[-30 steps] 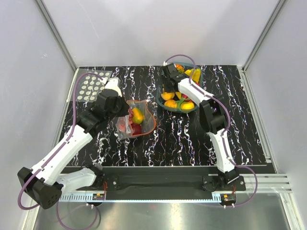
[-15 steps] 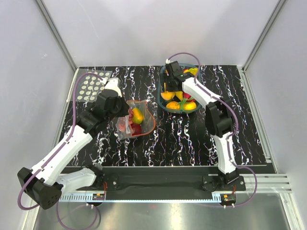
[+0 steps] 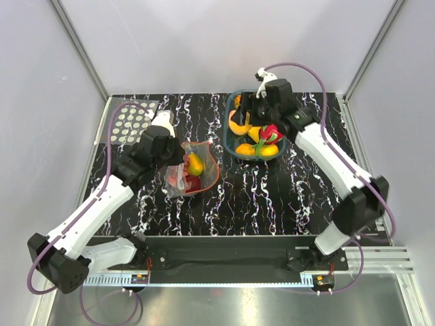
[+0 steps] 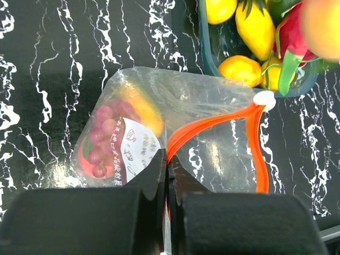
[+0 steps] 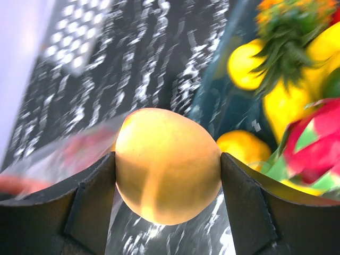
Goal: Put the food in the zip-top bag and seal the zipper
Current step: Pick up the fake fruit from the bin, then place the fake fruit in the zipper food storage bag.
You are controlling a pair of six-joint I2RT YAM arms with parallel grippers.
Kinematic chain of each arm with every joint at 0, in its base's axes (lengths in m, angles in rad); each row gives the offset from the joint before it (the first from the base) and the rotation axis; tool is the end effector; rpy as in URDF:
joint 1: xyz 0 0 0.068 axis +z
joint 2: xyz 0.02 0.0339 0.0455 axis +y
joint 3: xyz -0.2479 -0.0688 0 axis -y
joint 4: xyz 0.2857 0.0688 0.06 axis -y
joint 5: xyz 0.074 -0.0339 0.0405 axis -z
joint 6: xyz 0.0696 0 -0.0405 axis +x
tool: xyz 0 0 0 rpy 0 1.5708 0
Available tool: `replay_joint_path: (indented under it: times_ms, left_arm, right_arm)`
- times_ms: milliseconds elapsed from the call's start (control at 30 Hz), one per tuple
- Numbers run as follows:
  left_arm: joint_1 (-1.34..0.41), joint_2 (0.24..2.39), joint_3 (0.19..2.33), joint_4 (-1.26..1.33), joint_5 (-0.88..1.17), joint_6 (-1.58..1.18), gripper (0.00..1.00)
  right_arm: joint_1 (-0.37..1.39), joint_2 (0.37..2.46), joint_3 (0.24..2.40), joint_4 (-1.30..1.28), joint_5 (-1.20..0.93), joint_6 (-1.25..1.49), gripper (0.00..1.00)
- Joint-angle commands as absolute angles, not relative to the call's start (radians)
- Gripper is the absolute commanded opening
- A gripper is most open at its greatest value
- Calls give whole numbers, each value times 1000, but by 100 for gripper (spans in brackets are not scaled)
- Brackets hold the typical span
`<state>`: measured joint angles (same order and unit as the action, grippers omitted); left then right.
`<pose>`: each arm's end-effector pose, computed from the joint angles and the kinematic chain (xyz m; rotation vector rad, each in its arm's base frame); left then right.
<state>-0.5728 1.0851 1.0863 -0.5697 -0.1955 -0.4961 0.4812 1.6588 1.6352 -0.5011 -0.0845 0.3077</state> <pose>0.2677 -0.1565 0.3165 -0.0330 2.1561 -0.4191 0.3987 0.2148 0.3419 -0.2377 2.1307 0.5586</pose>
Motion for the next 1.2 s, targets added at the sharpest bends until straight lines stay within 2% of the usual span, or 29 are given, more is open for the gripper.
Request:
replay_joint_path:
  times_ms: [0, 200, 400, 533, 867, 1100, 1167]
  left_arm:
    - [-572, 1111, 1141, -511, -175, -492, 0]
    - [-572, 1138, 1175, -517, -175, -492, 0]
    - [-575, 1134, 1186, -531, -166, -500, 0]
    - [-574, 1126, 1187, -538, -158, -505, 0]
    - [-575, 1117, 1196, -534, -110, -515, 0]
    - [-571, 1121, 1203, -543, -106, -526, 0]
    - [-568, 1121, 1203, -543, -103, -529, 0]
  right_arm:
    - [494, 1496, 1539, -434, -242, 342, 51]
    - [618, 1336, 1414, -396, -310, 347, 50]
    - [758, 1295, 1315, -287, -313, 409, 50]
    - [785, 1333, 1272, -219, -287, 434, 49]
    - [828, 1497, 1325, -172, -134, 440, 48]
    - [841, 1600, 1367, -175, 28, 469, 53]
    - [850, 1618, 1391, -198, 50, 468, 68]
